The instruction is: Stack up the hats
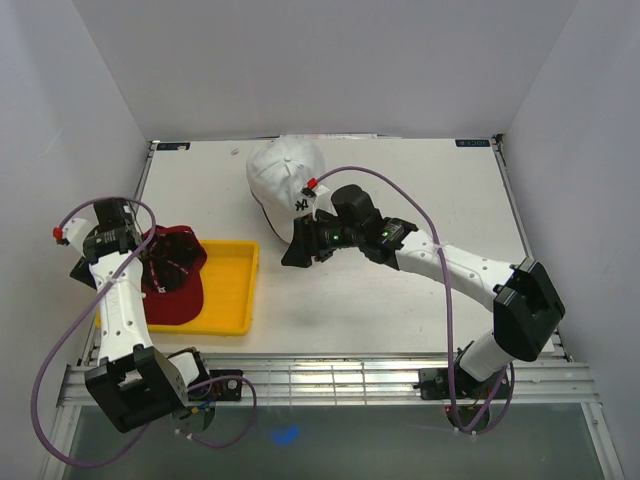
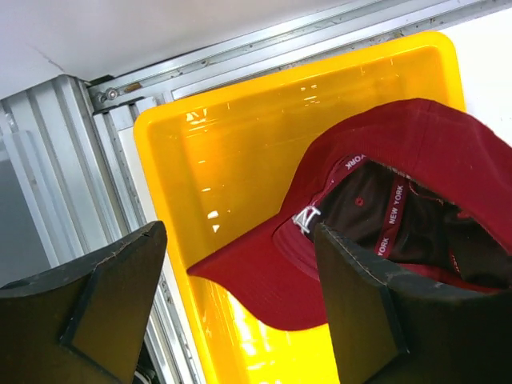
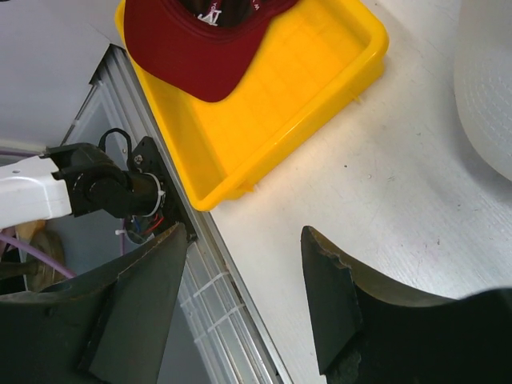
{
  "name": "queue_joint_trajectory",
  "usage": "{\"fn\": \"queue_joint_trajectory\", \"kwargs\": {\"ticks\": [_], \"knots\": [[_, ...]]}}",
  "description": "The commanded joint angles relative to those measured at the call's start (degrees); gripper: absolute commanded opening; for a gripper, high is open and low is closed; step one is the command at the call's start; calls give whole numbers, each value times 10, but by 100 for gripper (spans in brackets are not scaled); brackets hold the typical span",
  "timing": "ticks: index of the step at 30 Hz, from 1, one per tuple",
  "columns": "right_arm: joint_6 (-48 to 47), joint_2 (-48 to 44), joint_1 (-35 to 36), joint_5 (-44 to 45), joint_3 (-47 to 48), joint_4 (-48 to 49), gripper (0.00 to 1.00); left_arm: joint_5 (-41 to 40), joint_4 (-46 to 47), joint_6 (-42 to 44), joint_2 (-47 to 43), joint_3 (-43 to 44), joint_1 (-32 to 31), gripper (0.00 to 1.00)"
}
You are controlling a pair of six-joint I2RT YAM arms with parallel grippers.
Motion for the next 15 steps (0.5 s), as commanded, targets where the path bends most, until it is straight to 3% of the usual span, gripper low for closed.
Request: {"fn": "queue_joint_trajectory", "kwargs": {"ticks": [1, 15], "knots": [[-26, -18, 3, -2, 9, -7, 65, 58, 58, 73, 4, -5, 28, 85], [-33, 5, 3, -23, 27, -24, 64, 153, 83, 69, 28, -44, 40, 76]]}}
